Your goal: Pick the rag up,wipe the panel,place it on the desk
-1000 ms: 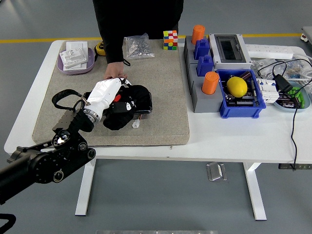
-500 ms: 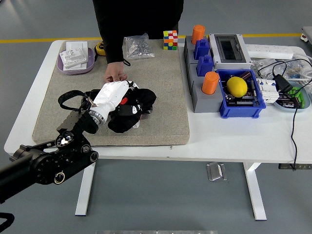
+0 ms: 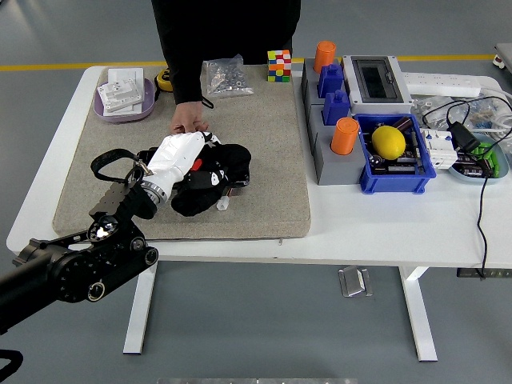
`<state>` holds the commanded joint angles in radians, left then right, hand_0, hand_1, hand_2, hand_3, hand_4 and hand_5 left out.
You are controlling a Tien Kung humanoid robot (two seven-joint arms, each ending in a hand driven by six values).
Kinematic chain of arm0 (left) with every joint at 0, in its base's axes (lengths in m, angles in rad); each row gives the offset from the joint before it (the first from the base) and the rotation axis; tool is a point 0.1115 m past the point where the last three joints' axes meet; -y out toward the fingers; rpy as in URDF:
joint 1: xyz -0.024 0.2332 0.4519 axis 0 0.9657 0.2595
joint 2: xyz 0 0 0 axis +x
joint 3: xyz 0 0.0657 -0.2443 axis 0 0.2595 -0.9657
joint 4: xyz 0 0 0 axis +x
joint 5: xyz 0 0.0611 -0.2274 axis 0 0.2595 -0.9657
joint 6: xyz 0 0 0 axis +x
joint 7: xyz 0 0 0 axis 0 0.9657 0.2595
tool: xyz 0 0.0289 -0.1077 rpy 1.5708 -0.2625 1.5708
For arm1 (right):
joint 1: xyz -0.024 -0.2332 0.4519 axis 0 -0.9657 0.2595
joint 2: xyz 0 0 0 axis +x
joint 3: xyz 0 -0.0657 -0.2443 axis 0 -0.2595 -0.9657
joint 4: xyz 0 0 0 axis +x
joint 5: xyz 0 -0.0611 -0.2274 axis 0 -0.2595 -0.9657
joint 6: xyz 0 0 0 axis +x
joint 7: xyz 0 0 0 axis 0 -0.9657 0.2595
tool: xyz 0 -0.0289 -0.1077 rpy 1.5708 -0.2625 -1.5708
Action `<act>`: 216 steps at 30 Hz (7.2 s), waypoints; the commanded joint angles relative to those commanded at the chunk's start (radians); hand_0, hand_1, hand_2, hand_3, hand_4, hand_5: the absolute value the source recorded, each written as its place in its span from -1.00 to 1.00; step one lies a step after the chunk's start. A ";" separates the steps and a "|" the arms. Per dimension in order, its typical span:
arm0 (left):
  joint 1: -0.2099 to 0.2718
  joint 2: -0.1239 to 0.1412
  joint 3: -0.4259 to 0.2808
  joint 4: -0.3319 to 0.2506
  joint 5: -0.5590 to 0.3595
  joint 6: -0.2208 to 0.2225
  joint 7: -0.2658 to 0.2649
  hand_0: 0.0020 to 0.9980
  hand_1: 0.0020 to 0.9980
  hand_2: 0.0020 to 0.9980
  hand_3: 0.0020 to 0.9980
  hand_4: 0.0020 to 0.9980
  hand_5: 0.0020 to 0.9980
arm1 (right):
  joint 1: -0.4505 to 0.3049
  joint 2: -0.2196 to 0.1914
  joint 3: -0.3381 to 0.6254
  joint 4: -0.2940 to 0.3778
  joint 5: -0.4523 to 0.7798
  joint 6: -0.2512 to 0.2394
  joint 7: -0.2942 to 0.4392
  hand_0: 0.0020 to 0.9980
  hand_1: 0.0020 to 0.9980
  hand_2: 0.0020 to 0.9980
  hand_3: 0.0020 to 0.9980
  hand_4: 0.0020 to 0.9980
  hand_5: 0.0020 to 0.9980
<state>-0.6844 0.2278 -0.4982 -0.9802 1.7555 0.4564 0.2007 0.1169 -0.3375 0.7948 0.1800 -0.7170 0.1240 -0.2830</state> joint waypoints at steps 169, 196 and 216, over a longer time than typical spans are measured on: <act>-0.040 0.057 0.063 0.082 0.109 0.030 0.106 -0.56 -0.71 0.05 -0.18 -0.34 -1.00 | -0.014 0.008 0.030 0.000 -0.019 0.002 -0.004 0.50 0.36 0.42 0.19 0.91 0.17; -0.012 0.144 -0.018 0.104 0.136 0.035 0.109 -0.56 -0.72 0.06 -0.16 -0.34 -1.00 | -0.024 0.019 0.044 0.000 -0.026 0.002 -0.005 0.50 0.36 0.42 0.19 0.91 0.17; -0.007 0.128 -0.030 0.109 0.134 0.036 0.105 -0.56 -0.72 0.06 -0.15 -0.33 -1.00 | -0.022 0.019 0.042 0.000 -0.024 0.003 -0.005 0.50 0.37 0.42 0.19 0.91 0.17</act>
<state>-0.6918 0.3557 -0.5280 -0.8713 1.8898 0.4928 0.3059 0.0949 -0.3187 0.8366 0.1800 -0.7408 0.1269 -0.2878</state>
